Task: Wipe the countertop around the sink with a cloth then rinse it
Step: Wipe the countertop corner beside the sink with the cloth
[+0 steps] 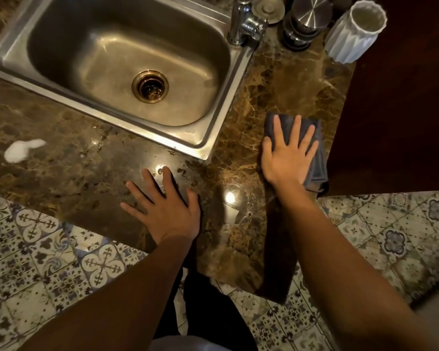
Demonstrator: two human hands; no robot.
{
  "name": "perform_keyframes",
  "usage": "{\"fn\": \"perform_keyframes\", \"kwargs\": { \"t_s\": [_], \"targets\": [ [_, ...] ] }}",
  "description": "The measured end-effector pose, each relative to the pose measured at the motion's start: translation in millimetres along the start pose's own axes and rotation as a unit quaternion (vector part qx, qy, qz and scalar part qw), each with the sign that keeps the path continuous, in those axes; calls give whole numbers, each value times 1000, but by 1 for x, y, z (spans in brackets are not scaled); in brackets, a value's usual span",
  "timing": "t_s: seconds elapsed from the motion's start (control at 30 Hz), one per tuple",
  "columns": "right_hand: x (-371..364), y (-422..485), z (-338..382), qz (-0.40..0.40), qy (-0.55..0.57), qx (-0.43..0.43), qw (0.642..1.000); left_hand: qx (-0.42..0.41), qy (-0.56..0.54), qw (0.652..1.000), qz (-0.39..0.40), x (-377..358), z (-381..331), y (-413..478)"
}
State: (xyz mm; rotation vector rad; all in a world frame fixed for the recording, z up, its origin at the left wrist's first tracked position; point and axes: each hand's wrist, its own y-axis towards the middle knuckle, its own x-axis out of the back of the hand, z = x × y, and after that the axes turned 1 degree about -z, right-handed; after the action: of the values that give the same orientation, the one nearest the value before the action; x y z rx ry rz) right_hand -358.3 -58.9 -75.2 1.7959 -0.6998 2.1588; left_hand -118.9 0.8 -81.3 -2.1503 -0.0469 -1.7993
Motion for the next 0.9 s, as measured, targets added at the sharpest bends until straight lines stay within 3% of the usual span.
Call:
{"fn": "perform_keyframes", "kwargs": {
  "t_s": [0.07, 0.17, 0.27, 0.37, 0.47, 0.57, 0.63, 0.7, 0.8, 0.9],
  "targets": [
    [-7, -16, 27, 3, 13, -12, 1000, 0, 0, 1000, 7, 1, 0, -1],
    [-17, -62, 34, 0, -6, 165, 986, 0, -4, 1000, 10, 1, -1, 0],
    [-17, -89, -3, 37, -30, 334, 941, 2, -9, 1000, 8, 2, -2, 0],
    [-4, -67, -51, 36, -53, 395, 916, 1, -8, 1000, 6, 1, -1, 0],
    [6, -16, -75, 14, -64, 293, 954, 2, 0, 1000, 8, 2, -1, 0],
    [10, 15, -56, -17, -29, 97, 995, -2, 4, 1000, 11, 1, 0, 0],
    [4, 15, -23, -21, 2, -24, 1000, -1, 4, 1000, 9, 0, 0, 0],
    [-2, -2, 8, -15, 15, -42, 999, 0, 4, 1000, 10, 0, 0, 0],
    [-8, -44, 11, 4, -16, 175, 985, 1, 1, 1000, 5, 0, 0, 1],
    [-1, -58, -32, 45, -56, 381, 922, 3, 2, 1000, 4, -1, 1, 1]
  ]
}}
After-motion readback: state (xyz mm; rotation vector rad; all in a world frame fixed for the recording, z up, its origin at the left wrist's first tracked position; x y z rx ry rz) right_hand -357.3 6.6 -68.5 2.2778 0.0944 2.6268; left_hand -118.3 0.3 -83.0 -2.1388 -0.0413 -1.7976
